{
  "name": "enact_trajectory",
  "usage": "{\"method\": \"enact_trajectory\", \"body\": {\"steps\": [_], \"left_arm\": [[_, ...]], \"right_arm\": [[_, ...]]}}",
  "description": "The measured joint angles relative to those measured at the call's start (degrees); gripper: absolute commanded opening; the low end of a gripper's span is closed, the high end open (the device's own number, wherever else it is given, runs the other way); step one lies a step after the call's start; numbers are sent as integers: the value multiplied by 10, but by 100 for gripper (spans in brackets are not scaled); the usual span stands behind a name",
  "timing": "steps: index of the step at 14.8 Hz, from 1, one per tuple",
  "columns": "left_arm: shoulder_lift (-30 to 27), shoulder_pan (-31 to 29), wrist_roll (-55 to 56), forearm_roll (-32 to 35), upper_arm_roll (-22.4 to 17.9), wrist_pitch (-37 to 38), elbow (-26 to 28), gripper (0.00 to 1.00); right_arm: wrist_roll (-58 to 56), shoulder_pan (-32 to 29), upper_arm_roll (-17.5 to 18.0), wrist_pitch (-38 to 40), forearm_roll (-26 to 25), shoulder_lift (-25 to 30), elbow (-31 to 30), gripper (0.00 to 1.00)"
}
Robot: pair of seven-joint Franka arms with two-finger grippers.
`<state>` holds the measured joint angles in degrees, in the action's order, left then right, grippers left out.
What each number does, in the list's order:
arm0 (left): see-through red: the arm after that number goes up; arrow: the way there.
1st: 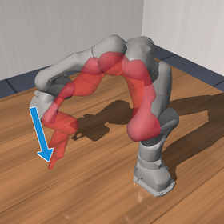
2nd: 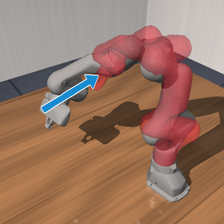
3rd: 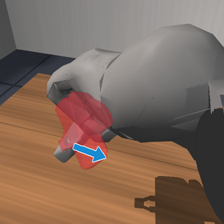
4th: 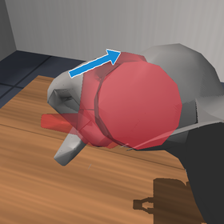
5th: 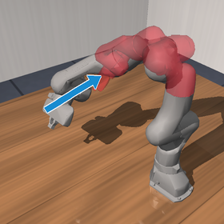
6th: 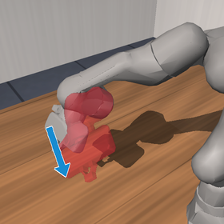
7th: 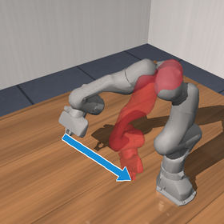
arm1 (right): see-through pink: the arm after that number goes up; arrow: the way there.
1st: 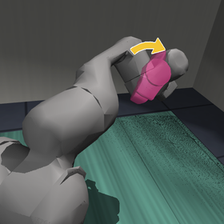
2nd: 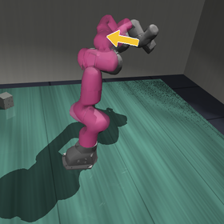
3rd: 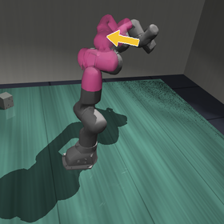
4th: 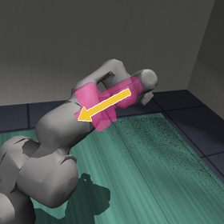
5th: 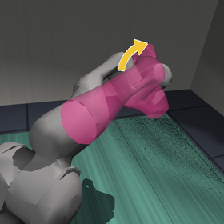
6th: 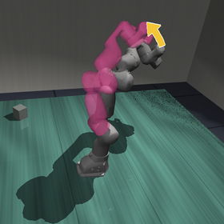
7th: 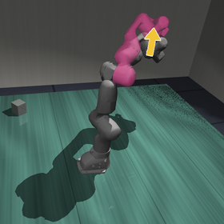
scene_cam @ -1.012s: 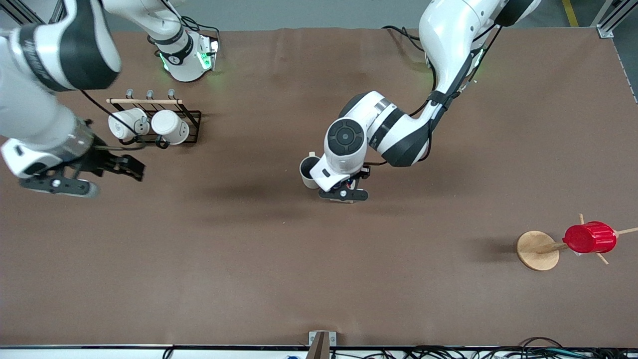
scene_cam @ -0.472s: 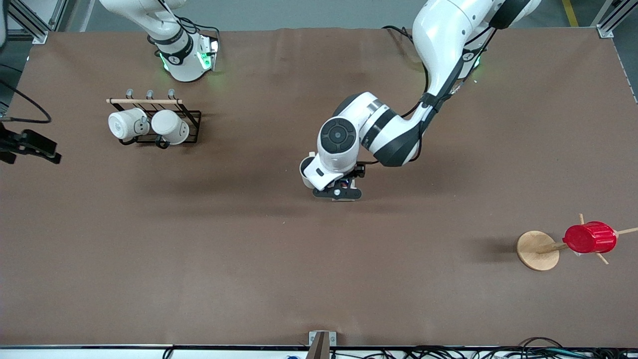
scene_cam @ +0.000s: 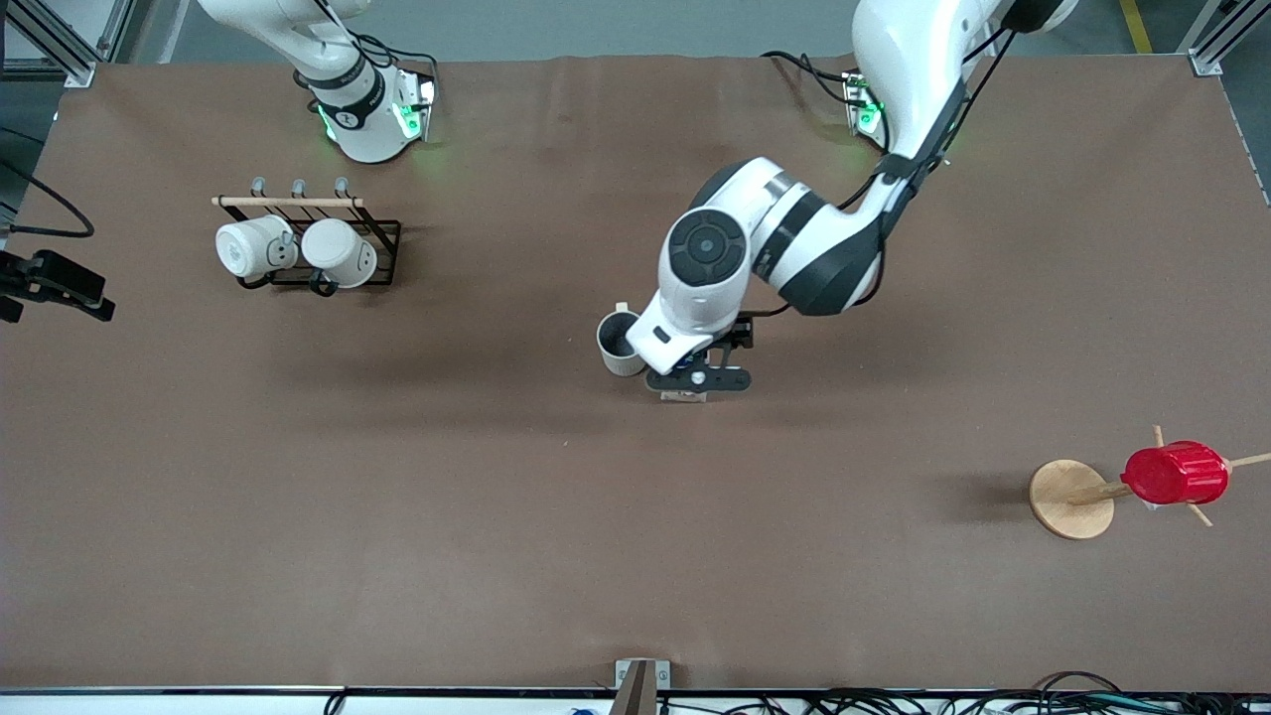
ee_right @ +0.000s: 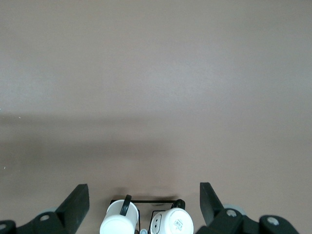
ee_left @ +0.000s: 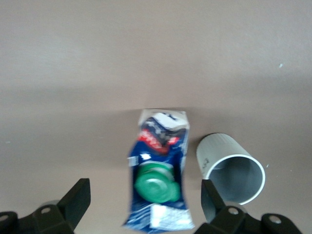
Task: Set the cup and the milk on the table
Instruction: 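Lower the milk carton beside the mug with the left gripper, then open the left gripper and draw it back from the carton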
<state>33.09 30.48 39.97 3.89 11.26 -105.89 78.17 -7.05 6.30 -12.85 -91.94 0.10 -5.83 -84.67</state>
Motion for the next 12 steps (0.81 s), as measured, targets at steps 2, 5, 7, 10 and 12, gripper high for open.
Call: {"method": "enact_trajectory", "body": {"steps": [2, 5, 7, 10, 12], "left_arm": [[-37, -24, -7, 0, -1, 1, 29, 100], [-93, -66, -53, 0, -1, 2, 80, 100], [-132, -100, -89, 0, -1, 2, 111, 100], [-184, -153, -142, 0, -1, 2, 144, 100], [-214, -187, -177, -11, -1, 2, 158, 100]], "right_arm": [[0, 0, 0, 3, 0, -1, -1, 100], [0, 0, 0, 5, 0, -1, -3, 100], [0, -2, 0, 6, 0, -1, -4, 100], [0, -10, 1, 6, 0, -1, -4, 100], [-1, -19, 9, 6, 0, -1, -4, 100]]}}
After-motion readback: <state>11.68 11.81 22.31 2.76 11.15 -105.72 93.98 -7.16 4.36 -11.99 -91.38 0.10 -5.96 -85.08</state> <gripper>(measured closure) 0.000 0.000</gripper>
